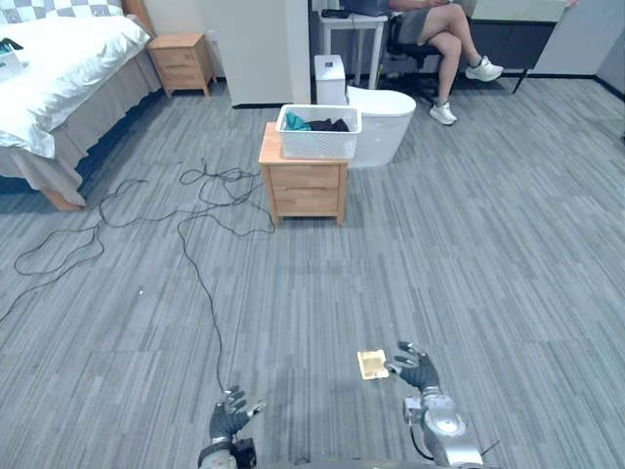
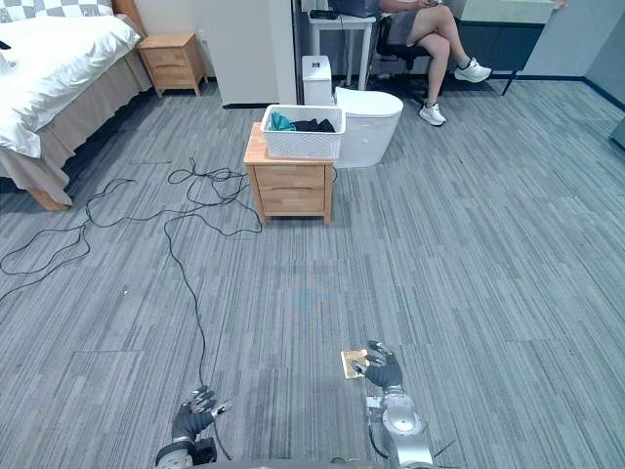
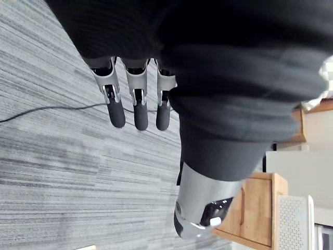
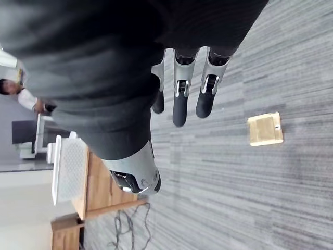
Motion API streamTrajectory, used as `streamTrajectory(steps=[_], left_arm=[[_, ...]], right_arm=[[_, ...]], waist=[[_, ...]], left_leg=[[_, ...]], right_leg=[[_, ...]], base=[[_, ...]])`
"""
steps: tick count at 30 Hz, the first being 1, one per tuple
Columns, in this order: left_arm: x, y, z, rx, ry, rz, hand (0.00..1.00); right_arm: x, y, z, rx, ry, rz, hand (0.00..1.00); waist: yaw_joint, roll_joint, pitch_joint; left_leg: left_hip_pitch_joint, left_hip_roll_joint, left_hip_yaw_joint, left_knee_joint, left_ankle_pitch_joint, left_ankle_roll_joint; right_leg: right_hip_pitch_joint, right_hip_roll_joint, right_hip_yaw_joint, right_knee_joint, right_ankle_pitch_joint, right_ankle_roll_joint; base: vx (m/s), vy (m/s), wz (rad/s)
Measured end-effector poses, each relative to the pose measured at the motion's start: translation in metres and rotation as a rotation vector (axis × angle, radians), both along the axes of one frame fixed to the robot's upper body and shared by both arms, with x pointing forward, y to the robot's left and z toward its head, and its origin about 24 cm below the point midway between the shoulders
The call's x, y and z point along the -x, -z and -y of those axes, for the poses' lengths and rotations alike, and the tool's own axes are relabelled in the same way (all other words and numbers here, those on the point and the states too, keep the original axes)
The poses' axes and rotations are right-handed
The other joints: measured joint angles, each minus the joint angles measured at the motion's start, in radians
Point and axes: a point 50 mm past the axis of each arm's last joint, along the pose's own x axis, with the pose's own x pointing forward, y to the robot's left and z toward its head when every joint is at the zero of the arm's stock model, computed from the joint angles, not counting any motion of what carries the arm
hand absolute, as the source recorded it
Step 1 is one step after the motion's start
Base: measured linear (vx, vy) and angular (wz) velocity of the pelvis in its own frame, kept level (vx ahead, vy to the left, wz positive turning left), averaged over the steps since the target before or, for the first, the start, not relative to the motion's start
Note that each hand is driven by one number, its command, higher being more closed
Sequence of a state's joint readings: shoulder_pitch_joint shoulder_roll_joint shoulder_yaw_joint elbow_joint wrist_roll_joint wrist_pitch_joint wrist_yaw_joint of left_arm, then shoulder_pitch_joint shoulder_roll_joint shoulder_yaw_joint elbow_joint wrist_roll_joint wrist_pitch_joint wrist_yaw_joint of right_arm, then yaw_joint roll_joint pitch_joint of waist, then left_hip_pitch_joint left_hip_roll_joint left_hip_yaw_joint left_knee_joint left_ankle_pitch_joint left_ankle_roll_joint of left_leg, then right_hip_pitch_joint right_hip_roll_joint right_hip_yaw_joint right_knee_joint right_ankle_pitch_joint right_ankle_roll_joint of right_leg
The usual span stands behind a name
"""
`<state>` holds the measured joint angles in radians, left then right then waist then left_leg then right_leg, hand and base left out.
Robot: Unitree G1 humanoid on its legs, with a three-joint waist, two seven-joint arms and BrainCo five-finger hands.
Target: Pick up the laundry basket with both hands and put the clothes into the washing machine.
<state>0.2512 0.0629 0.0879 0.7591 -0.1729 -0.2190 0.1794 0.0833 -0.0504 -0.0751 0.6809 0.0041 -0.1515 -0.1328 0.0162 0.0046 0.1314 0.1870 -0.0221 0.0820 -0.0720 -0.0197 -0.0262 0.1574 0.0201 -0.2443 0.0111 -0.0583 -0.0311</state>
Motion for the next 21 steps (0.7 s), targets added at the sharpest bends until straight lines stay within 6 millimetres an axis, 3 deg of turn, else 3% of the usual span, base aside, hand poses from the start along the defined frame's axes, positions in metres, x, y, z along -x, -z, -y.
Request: streamTrajectory(steps=[7, 16, 21], left_arm=[[0.008, 0.002, -0.008, -0.003, -0.039, -0.028, 0.00], [0.007, 0.002, -0.002, -0.004, -0.014, -0.030, 0.00], [-0.006, -0.004, 0.010, 0.012, 0.024, 0.028, 0.00]], right_arm=[[0.018, 0.011, 0.023, 0.000, 0.112, -0.073, 0.00], [0.019, 0.011, 0.025, -0.006, 0.127, -0.072, 0.00], [0.025, 0.012, 0.030, -0.014, 0.192, -0.077, 0.00]], waist=[[-0.003, 0.000, 0.000], [-0.003, 0.000, 0.001], [-0.003, -0.004, 0.002]], left_leg=[[0.009, 0.000, -0.022, 0.000, 0.000, 0.000], [-0.005, -0.007, -0.029, -0.003, 0.000, 0.000], [-0.023, -0.017, -0.037, -0.018, 0.002, 0.005]], right_leg=[[0.015, -0.002, -0.025, 0.003, -0.006, 0.010], [0.004, -0.010, -0.039, 0.003, -0.012, 0.015], [-0.016, -0.022, -0.058, 0.004, -0.020, 0.027]], base=[[-0.01, -0.018, 0.09], [-0.05, -0.006, 0.03], [0.00, 0.015, 0.10]])
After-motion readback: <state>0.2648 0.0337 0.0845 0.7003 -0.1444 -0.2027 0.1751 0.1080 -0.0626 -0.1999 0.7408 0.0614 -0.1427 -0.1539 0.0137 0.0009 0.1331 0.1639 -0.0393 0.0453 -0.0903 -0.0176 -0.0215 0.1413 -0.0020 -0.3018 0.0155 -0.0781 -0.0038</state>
